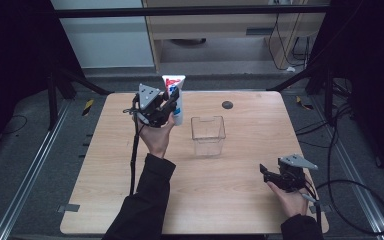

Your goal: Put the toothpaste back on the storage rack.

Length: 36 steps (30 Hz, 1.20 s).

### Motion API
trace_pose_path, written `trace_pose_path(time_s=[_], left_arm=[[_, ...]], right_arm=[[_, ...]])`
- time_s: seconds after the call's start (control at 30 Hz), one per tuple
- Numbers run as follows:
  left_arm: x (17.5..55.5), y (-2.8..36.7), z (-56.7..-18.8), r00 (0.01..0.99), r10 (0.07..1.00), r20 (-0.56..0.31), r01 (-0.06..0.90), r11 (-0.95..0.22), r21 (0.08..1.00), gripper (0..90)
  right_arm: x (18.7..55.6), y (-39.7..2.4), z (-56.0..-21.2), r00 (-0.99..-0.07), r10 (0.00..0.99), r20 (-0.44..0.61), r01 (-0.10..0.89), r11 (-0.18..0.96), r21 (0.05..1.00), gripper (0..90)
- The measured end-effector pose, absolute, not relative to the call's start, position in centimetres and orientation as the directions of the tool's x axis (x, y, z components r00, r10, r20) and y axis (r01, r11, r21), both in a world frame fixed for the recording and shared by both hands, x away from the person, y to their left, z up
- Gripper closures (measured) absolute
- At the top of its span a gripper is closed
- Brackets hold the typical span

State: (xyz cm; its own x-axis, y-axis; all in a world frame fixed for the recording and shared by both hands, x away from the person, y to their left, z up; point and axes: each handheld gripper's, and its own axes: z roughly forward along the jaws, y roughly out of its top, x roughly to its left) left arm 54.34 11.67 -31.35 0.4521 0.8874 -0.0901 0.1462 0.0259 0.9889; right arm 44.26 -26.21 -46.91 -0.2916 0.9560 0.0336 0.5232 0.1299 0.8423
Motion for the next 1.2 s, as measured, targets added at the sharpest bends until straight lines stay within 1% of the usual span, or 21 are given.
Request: trace_pose_path(time_s=[0.23, 0.47, 0.9, 1.2], left_arm=[[55.2, 9.2, -32.6, 0.477, 0.874, -0.095, 0.152, 0.024, 0.988, 74.2], [55.7, 7.6, -33.3, 0.504, 0.858, -0.100, 0.155, 0.024, 0.988, 74.2], [56.6, 5.6, -35.4, 0.546, 0.831, -0.108, 0.194, -0.001, 0.981, 74.1], [57.2, 5.4, -37.3, 0.555, 0.825, -0.106, 0.225, -0.025, 0.974, 74.1]], right_arm=[[44.2, -26.1, -46.9, -0.296, 0.955, 0.026, 0.518, 0.137, 0.844, 27.2], [44.2, -26.3, -47.0, -0.294, 0.956, 0.027, 0.515, 0.134, 0.847, 27.2], [44.2, -26.2, -47.1, -0.297, 0.954, 0.031, 0.519, 0.134, 0.844, 27.3], [44.2, -26.2, -47.1, -0.299, 0.953, 0.036, 0.525, 0.133, 0.841, 27.3]])
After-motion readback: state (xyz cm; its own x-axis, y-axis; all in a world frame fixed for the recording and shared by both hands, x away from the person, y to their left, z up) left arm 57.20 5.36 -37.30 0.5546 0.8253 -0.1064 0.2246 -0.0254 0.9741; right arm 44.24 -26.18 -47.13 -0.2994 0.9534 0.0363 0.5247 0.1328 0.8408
